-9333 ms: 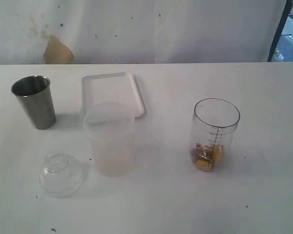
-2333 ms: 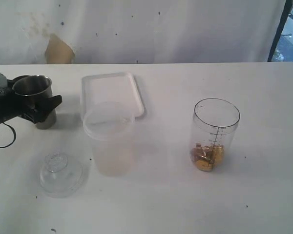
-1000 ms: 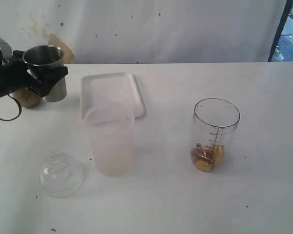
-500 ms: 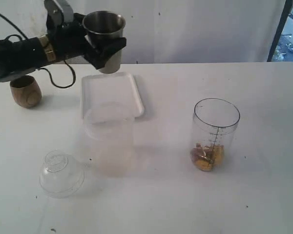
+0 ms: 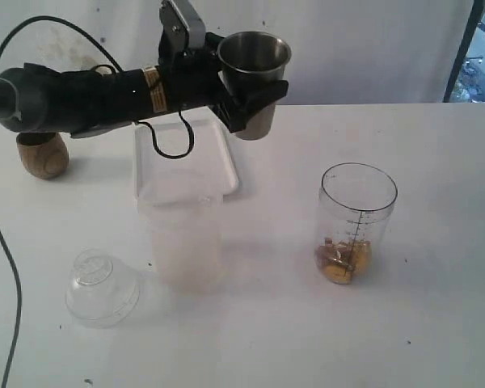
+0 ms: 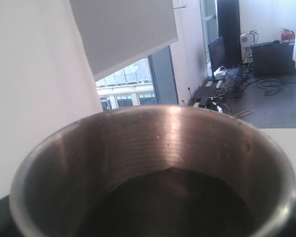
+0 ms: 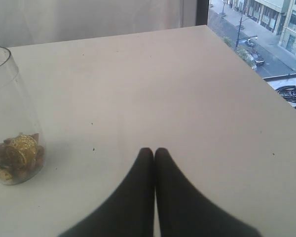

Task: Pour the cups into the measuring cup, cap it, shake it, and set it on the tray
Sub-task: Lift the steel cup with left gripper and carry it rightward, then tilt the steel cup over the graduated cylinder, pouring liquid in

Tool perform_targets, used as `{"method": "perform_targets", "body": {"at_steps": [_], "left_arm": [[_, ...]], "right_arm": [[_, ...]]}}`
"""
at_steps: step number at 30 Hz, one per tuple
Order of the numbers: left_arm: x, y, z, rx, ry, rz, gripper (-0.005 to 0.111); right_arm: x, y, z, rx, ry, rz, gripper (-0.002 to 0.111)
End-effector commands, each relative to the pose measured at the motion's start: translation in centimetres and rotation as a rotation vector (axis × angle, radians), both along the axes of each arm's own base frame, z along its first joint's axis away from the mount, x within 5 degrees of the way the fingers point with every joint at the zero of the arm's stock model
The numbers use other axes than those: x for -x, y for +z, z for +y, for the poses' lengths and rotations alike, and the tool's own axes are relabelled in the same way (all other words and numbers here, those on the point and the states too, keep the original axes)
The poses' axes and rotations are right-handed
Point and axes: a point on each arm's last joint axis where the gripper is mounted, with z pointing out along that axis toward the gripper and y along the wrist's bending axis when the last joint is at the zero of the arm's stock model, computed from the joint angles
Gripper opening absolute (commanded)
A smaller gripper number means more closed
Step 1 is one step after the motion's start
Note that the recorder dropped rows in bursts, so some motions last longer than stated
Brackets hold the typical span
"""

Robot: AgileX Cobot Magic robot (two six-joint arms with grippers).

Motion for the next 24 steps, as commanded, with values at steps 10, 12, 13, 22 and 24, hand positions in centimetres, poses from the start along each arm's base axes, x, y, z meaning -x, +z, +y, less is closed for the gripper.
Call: {"method": "perform_targets", "body": {"at_steps": [10, 12, 13, 22, 24], "left_arm": [[3.6, 1.4, -4.3, 0.013, -0.193, -0.095, 0.000], [3.7, 1.2, -4.8, -0.011, -0.182, -0.115, 0.000], [3.7, 1.1, -4.9, -0.023, -0.168, -0.115, 0.000], [4.4, 0.5, -6.5, -0.099, -0.141, -0.167, 0.000], [4.4, 0.3, -6.7, -0.130, -0.119, -0.172, 0.000]], "right_arm": [[0.0, 0.0, 0.0, 0.000, 0.002, -0.009, 0.000], [0.0, 0.0, 0.0, 0.000, 0.002, -0.009, 0.000], [0.0, 0.0, 0.0, 0.000, 0.002, -0.009, 0.000], [0.0, 0.0, 0.0, 0.000, 0.002, -0.009, 0.000], [0.0, 0.0, 0.0, 0.000, 0.002, -0.009, 0.000]]}}
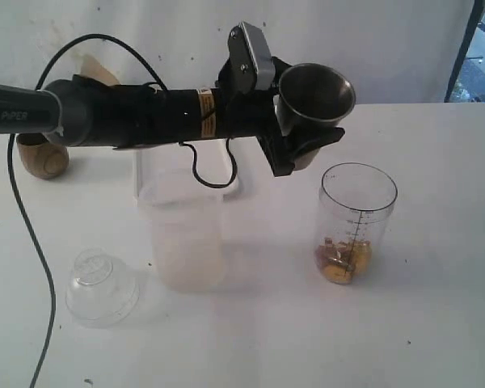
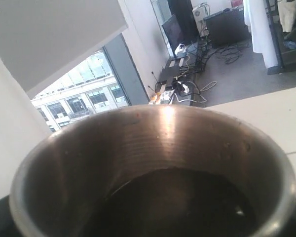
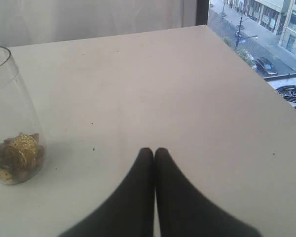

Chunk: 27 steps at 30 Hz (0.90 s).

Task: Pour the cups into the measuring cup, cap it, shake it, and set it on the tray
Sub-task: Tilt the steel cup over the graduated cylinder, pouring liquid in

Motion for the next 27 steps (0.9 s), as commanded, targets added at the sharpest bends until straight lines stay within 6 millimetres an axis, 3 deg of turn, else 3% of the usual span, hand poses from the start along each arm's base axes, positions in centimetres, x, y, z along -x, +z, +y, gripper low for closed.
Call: {"method": "perform_targets", "body": {"at_steps": [1, 14, 27], "left_arm": [[0.1, 1.1, -0.6, 0.015, 0.035, -0.033, 0.000], [-0.2, 0.9, -0.5, -0.047, 0.062, -0.153, 0.000], [0.9, 1.3, -1.3, 0.030, -0.010, -0.059, 0.000]], "right_arm": [[0.0, 0.0, 0.0, 0.000, 0.002, -0.009, 0.000], [0.0, 0.0, 0.0, 0.000, 0.002, -0.009, 0.000], [0.0, 0.0, 0.0, 0.000, 0.002, -0.009, 0.000]]}}
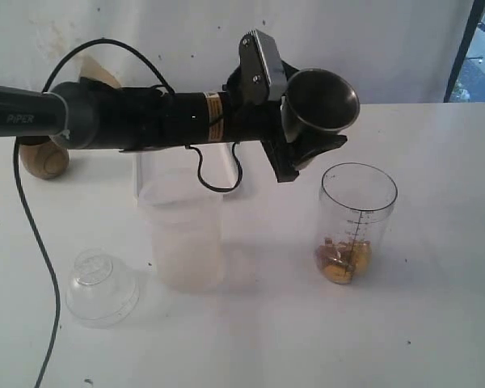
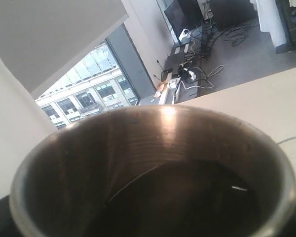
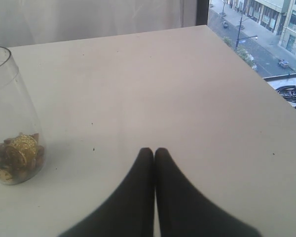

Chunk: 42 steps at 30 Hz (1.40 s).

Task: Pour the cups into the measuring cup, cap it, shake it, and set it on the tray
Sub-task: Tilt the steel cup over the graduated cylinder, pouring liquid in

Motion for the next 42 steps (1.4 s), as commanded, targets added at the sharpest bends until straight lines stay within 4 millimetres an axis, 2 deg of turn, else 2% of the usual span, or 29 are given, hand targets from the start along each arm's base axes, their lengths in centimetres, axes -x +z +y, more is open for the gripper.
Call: {"method": "perform_targets", "body": {"at_steps": [1, 13, 42], "left_arm": [[0.93, 1.65, -0.91, 0.072, -0.038, -0.016, 0.000], [1.14, 1.46, -1.36, -0.001, -0.039, -0.223, 0.000], [1.11, 1.43, -1.35, -0.038, -0.045, -0.354, 0.000]], "right_arm": [[0.01, 0.03, 0.01, 0.000, 0.002, -0.009, 0.000], [0.01, 0.03, 0.01, 0.000, 0.002, -0.009, 0.000], [0.01, 0.03, 0.01, 0.000, 0.002, -0.009, 0.000]]}}
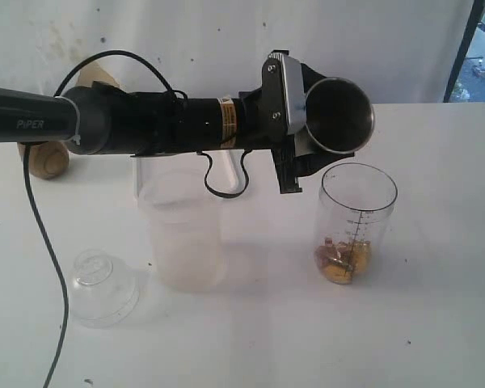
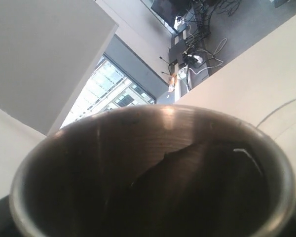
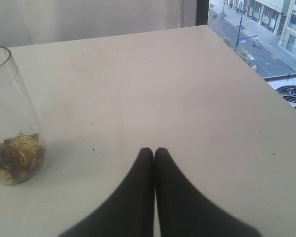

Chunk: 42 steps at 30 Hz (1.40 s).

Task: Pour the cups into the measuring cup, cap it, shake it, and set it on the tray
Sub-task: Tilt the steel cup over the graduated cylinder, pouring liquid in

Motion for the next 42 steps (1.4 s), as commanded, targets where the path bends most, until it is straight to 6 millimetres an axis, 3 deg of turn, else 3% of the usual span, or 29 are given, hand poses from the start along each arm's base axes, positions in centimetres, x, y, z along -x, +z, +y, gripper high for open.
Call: {"method": "perform_targets", "body": {"at_steps": [1, 42], "left_arm": [[0.08, 1.59, 0.00, 0.063, -0.006, -0.027, 0.000], [-0.30, 1.06, -0.16, -0.038, 0.053, -0.166, 0.000]], "right_arm": [[0.01, 0.03, 0.01, 0.000, 0.002, -0.009, 0.000], [0.01, 0.03, 0.01, 0.000, 0.002, -0.009, 0.000]]}}
